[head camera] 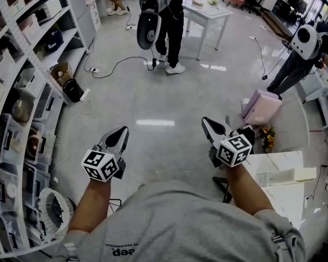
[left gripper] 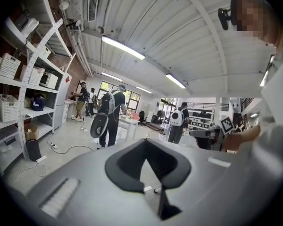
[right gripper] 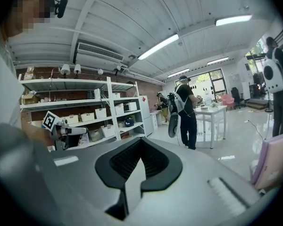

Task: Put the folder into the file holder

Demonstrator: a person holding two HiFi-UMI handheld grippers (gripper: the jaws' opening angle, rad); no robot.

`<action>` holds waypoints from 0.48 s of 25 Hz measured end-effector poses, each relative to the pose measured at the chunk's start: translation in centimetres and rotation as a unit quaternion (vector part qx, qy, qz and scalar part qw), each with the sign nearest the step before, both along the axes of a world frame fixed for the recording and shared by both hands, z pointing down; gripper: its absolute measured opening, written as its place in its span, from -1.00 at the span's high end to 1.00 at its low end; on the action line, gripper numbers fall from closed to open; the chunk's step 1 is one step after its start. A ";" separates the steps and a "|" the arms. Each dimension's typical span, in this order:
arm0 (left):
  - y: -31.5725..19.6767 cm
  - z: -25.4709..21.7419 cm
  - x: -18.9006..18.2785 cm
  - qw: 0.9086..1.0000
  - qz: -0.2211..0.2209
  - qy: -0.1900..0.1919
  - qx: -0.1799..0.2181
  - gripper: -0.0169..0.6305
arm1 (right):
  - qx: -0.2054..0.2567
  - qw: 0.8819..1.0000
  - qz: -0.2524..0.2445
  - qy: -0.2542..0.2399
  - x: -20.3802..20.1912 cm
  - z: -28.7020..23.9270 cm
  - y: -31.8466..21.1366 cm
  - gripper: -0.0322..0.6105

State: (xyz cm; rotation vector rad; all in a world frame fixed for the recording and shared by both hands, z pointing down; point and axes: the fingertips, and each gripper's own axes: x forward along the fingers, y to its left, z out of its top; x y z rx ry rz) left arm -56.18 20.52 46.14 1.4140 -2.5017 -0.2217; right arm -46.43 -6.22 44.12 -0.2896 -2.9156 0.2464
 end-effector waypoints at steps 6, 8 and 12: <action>-1.0 0.0 0.6 1.000 0.011 0.001 -0.004 0.77 | 0.011 1.000 0.012 0.005 1.0 0.1 -0.8 0.89; -1.0 0.1 0.7 1.000 0.013 0.001 -0.006 0.77 | 0.012 1.000 0.016 0.008 1.2 0.3 -0.9 0.89; -1.2 0.2 0.7 1.000 0.012 0.005 -0.005 0.77 | 0.015 1.000 0.022 0.012 1.6 0.5 -1.4 0.89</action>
